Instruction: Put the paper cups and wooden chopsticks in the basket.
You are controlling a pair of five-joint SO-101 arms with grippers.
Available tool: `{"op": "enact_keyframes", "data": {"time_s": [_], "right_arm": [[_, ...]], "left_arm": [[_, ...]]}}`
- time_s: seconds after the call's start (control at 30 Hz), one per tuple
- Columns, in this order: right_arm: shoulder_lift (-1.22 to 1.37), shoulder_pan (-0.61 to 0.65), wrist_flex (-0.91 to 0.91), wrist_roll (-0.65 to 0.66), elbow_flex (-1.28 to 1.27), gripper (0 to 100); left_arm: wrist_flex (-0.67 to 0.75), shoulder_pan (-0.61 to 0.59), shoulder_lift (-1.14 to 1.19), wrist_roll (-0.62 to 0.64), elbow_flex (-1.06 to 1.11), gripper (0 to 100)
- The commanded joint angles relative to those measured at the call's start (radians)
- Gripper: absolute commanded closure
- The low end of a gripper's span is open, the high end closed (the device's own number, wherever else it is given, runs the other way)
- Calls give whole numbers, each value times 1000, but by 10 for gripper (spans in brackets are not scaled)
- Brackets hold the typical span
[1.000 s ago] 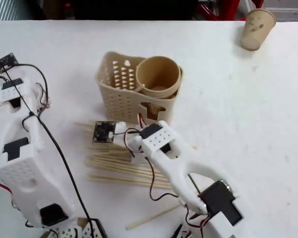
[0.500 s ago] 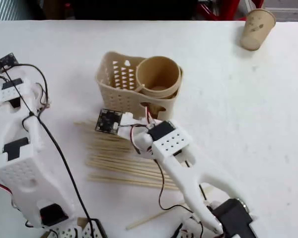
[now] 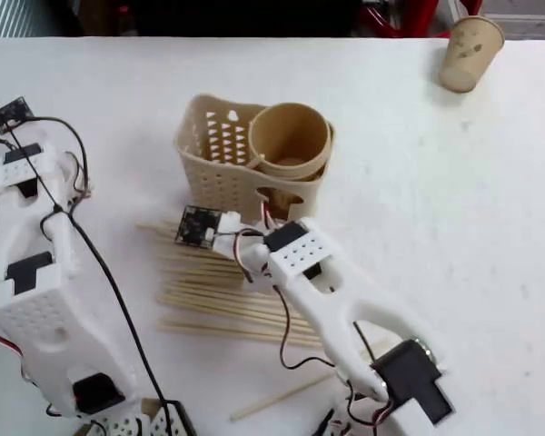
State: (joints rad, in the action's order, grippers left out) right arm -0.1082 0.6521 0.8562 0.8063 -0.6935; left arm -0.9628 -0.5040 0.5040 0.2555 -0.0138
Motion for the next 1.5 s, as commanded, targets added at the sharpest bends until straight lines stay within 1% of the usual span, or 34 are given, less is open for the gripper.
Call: {"op": "enact_keyframes", "data": {"time_s": [0.0,0.07,0.27,0.4,0.47,0.5,0.6,0.7,0.8,0.93,1.07,1.2,1.33,1.47], "right_arm": [[24,4,-33,-2,23,899],[39,22,-30,-2,21,882],[91,31,-39,-2,23,889],[99,28,-76,-8,23,990],[93,28,-74,-9,23,974],[79,27,-70,-9,23,982],[-15,-1,-42,-54,21,982],[-171,-33,12,-86,15,982],[-335,-41,77,-115,15,982],[-532,-36,88,-167,41,982],[-650,-42,117,-242,176,982],[-661,-38,124,-298,377,982],[-596,-35,27,-365,568,982],[-450,7,-142,-489,721,982]], "left_arm": [[14,16,-2,11,-21,954],[14,16,-2,11,-21,954],[14,16,-2,11,-21,954],[14,16,-2,11,-21,954],[14,16,-2,11,-21,954],[14,16,-2,11,-21,954],[14,16,-2,11,-21,954],[14,16,-2,11,-21,954],[14,16,-2,11,-21,954],[14,16,-2,11,-21,954],[14,16,-2,11,-21,954],[14,16,-2,11,-21,954],[15,16,-1,11,-21,954],[15,16,-1,11,-21,954]]}}
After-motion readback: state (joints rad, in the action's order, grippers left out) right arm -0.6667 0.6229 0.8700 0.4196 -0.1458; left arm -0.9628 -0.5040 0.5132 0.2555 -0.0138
